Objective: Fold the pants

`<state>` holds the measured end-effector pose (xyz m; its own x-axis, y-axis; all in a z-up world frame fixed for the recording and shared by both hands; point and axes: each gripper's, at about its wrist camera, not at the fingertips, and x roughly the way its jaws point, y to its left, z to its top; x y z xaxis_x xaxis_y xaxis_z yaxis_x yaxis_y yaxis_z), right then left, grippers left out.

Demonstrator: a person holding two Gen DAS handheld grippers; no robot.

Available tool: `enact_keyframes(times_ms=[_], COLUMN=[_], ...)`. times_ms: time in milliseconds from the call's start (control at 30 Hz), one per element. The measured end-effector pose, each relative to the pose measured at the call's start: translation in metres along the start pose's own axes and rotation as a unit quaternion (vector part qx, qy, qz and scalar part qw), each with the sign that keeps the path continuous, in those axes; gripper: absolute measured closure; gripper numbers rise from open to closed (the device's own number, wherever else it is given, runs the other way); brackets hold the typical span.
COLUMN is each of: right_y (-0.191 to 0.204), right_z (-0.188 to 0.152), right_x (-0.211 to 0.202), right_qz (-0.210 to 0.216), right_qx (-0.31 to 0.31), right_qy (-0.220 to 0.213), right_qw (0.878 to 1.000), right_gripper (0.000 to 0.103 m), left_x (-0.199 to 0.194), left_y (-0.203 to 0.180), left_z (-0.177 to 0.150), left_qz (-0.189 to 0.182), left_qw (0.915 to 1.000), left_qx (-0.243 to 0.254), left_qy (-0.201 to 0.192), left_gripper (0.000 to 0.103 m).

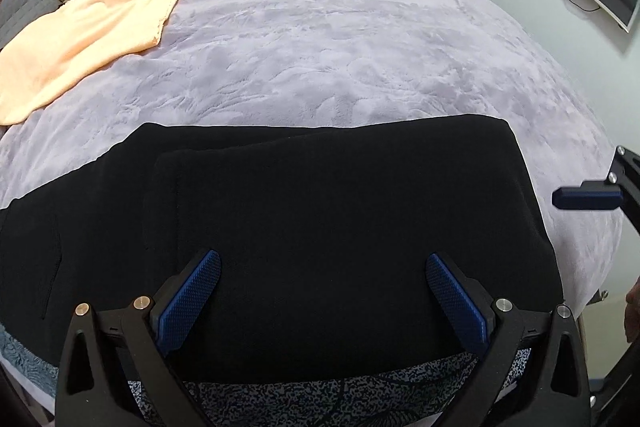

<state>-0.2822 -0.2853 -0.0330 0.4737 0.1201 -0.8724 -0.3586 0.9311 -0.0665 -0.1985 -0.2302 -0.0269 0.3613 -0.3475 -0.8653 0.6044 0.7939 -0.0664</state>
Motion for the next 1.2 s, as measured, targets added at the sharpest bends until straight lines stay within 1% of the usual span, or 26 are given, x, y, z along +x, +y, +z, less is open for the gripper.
enact_keyframes(times_ms=[67,133,167,233,267,300,367,433,533,600,633,667,700,733,767,833,867,900,933,967,1000,1033,1100,1200], right_y=[-0.009,-0.016,-0.020,-0.027,-0.027,-0.026,-0.028,-0.027,-0.020,-0.015,-0.015,-0.009,-0.009,-0.008,-0.010,-0.014,-0.014,-0.013,-0.010,-0.007,-0.001,0.008,0.024,0.042], right_z=[0.003,0.005,0.007,0.009,0.007,0.007,0.010,0.011,0.016,0.021,0.023,0.026,0.030,0.031,0.033,0.038,0.044,0.050,0.055,0.061,0.067,0.073,0.084,0.094], right_x=[-0.002,0.002,0.007,0.026,0.034,0.037,0.030,0.016,0.002,0.004,0.010,0.020,0.033,0.043,0.042,0.032,0.026,0.017,0.015,0.014,0.017,0.023,0.041,0.074], right_qz=[-0.005,-0.015,-0.012,-0.002,-0.012,-0.015,-0.015,-0.023,-0.032,-0.030,-0.026,-0.025,-0.029,-0.032,-0.029,-0.025,-0.027,-0.019,-0.003,0.016,0.024,0.024,0.022,0.050], right_qx=[0.009,0.016,0.028,0.047,0.044,0.038,0.042,0.044,0.039,0.033,0.030,0.022,0.014,0.004,-0.005,-0.003,-0.002,-0.003,-0.003,-0.005,-0.010,-0.023,-0.057,-0.087], right_qy=[-0.009,-0.017,-0.019,0.001,0.012,0.014,0.010,-0.007,-0.035,-0.042,-0.038,-0.024,-0.002,0.017,0.017,0.010,0.001,-0.016,-0.028,-0.036,-0.038,-0.035,-0.021,0.010], right_qw=[1.000,1.000,0.999,0.999,0.999,0.999,0.999,0.999,0.998,0.998,0.999,0.999,0.999,0.999,0.999,1.000,1.000,1.000,1.000,0.999,0.999,0.999,0.998,0.995], right_gripper=[0.001,0.001,0.001,0.000,0.000,0.000,0.000,0.000,0.000,0.000,0.000,0.000,0.000,0.000,0.000,0.000,0.000,0.000,0.000,0.000,0.000,0.000,0.000,0.000], left_x=[-0.006,-0.016,-0.018,-0.014,-0.008,-0.004,-0.014,-0.032,-0.051,-0.048,-0.040,-0.029,-0.019,-0.019,-0.029,-0.055,-0.064,-0.069,-0.068,-0.064,-0.059,-0.053,-0.046,-0.037], left_y=[0.001,0.004,0.007,0.011,0.011,0.009,0.002,0.003,0.017,0.025,0.028,0.032,0.038,0.049,0.058,0.075,0.083,0.090,0.097,0.103,0.108,0.111,0.115,0.117], left_z=[0.001,0.000,0.000,-0.001,-0.002,-0.004,-0.008,-0.010,-0.015,-0.020,-0.023,-0.024,-0.026,-0.029,-0.031,-0.034,-0.035,-0.036,-0.035,-0.035,-0.035,-0.035,-0.035,-0.033], left_qz=[0.008,0.003,0.001,-0.004,-0.004,0.005,0.015,-0.003,-0.024,-0.027,-0.015,0.007,0.010,-0.014,-0.021,-0.007,0.009,0.030,0.050,0.058,0.056,0.051,0.046,0.053], left_qw=[1.0000,0.9998,0.9997,0.9997,0.9998,0.9999,0.9998,0.9996,0.9979,0.9980,0.9987,0.9991,0.9984,0.9969,0.9954,0.9936,0.9928,0.9918,0.9909,0.9904,0.9901,0.9896,0.9893,0.9899], left_qx=[-0.003,-0.015,-0.020,-0.023,-0.019,-0.010,0.001,-0.006,-0.035,-0.041,-0.040,-0.042,-0.052,-0.074,-0.093,-0.111,-0.115,-0.119,-0.121,-0.123,-0.128,-0.135,-0.138,-0.131], left_qy=[-0.002,-0.012,-0.016,-0.010,0.002,0.008,-0.008,-0.028,-0.050,-0.040,-0.027,-0.006,0.019,0.024,0.014,-0.018,-0.032,-0.037,-0.030,-0.022,-0.014,-0.004,0.000,0.013], left_gripper=[0.000,0.000,0.000,0.000,0.000,0.000,0.000,0.000,0.000,0.000,0.000,0.000,0.000,0.000,0.000,0.000,0.000,0.000,0.000,0.000,0.000,0.000,0.000,0.000])
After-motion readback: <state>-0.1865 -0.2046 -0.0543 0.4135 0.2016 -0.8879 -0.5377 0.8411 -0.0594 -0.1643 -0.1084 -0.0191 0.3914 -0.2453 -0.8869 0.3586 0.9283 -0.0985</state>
